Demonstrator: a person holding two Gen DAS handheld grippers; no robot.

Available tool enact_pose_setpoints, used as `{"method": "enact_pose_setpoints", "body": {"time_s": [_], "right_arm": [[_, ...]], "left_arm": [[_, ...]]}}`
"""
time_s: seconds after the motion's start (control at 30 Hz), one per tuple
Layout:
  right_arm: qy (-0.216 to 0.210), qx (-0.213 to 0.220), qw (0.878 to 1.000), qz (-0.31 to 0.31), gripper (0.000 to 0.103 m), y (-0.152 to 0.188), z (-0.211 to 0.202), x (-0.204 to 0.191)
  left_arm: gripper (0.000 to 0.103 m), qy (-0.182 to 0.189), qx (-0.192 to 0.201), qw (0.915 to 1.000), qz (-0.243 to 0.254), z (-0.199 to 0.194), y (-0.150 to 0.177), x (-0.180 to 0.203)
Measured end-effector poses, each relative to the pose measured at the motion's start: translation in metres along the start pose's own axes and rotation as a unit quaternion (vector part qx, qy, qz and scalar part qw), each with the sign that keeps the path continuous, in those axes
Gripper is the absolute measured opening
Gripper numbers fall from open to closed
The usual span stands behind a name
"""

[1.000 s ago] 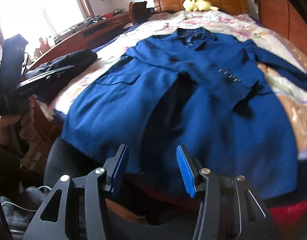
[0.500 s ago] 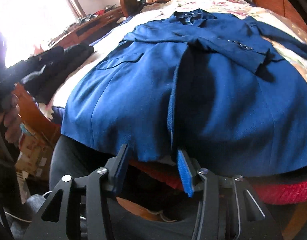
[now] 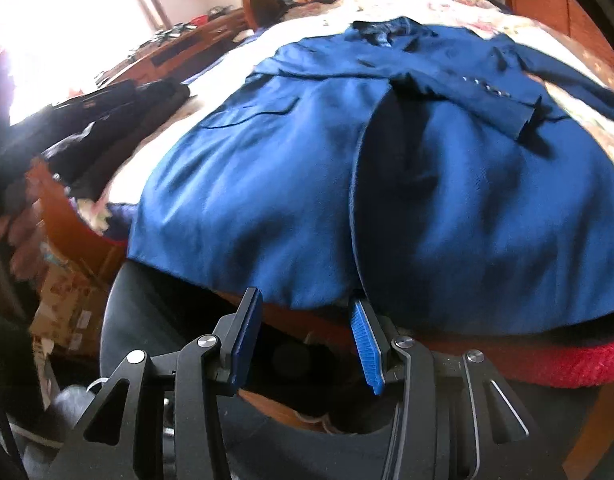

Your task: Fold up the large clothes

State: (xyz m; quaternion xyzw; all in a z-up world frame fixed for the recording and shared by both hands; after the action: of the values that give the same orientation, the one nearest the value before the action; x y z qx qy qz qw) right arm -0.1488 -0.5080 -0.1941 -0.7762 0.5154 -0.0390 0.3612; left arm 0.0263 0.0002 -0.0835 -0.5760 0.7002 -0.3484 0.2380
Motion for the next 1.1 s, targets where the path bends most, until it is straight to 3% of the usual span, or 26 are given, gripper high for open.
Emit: {"method": "enact_pose_setpoints", "body": {"time_s": [0.07,0.1,0.27,0.43,0.6,0.67,0.8,1.1], "right_arm": [[-0.008,0.01,1.0,0.005,0.022,-0.006,0.0,-0.001],[-0.021,0.021,1.0,0.005,0.004,-0.01,-0.003,-0.003],[-0.041,0.096,0.993,-0.058,0.002,-0.034,-0.037,-0.042],[-0.045,0.128,0.988,-0.074,0.002,-0.052,-0.06,-0.057],[-0.008,0.134,0.989,-0.064,0.004,-0.043,-0.079,-0.044],[-0.008,0.128,0.99,-0.056,0.007,-0.037,-0.083,-0.041],[0.023,0.131,0.989,-0.056,0.038,-0.034,-0.096,-0.041],[0.049,0.135,0.989,-0.038,0.041,-0.031,-0.103,-0.026]], "left_arm": [[0.039,0.0,0.002,1.0,0.002,-0.002,0.001,0.0],[0.039,-0.001,0.003,1.0,0.003,-0.003,0.001,-0.001],[0.039,-0.007,0.006,0.9999,-0.006,-0.006,0.002,-0.008],[0.039,-0.012,0.015,0.9997,-0.017,-0.013,0.0,-0.016],[0.039,-0.012,0.022,0.9995,-0.017,-0.019,-0.003,-0.016],[0.039,-0.01,0.024,0.9995,-0.016,-0.02,-0.004,-0.014],[0.039,-0.005,0.023,0.9997,-0.011,-0.019,-0.005,-0.009],[0.039,0.006,0.018,0.9998,0.005,-0.012,-0.009,0.009]]}}
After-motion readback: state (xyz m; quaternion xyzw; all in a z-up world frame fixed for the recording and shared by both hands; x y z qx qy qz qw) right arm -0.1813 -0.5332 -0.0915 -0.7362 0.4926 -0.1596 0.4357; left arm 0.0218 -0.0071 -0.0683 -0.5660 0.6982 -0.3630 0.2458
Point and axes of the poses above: each gripper's, at about its wrist camera, not at the fingertips, and z roughly the way its jaws point, x to its right, y to its underside, the point moved 2 cm from there along z, roughly the way its jaws point, and after that the axes turned 2 degrees about -x, right-handed, at the moved point
